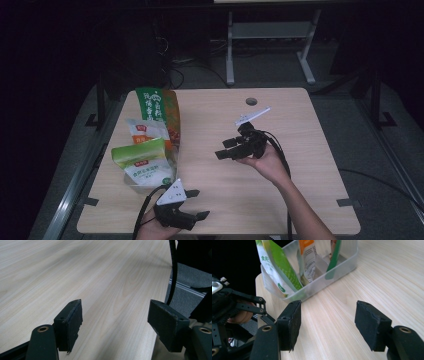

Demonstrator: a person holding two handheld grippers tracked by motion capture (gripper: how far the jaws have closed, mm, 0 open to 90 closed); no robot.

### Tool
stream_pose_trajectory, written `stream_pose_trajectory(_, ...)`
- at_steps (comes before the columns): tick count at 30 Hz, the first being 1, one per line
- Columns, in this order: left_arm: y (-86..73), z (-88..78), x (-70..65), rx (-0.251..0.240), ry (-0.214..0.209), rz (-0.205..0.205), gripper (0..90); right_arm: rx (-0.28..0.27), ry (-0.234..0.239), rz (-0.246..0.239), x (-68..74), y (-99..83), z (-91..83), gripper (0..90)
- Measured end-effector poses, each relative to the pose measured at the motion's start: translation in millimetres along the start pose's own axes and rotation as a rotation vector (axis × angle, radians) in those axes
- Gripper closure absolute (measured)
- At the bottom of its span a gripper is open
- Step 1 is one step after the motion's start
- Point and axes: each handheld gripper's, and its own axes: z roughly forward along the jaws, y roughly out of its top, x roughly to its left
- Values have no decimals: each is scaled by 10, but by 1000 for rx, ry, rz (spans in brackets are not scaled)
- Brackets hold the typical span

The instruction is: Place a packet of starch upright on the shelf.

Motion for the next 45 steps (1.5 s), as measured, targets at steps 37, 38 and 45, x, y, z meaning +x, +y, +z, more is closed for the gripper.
stream_pose_trajectory(37, -2, -5, 0, 17, -1, 3, 277, -9, -65, 87, -190, -601, -403, 359)
stream_pose_trajectory(38, -2, -3, 0, 11, -1, 0, 276, -15, -68, 85, -194, -623, -408, 359)
stream_pose_trajectory(45, -7, -6, 6, 10, 1, -1, 276, -2, -77, 99, -189, -768, -446, 358)
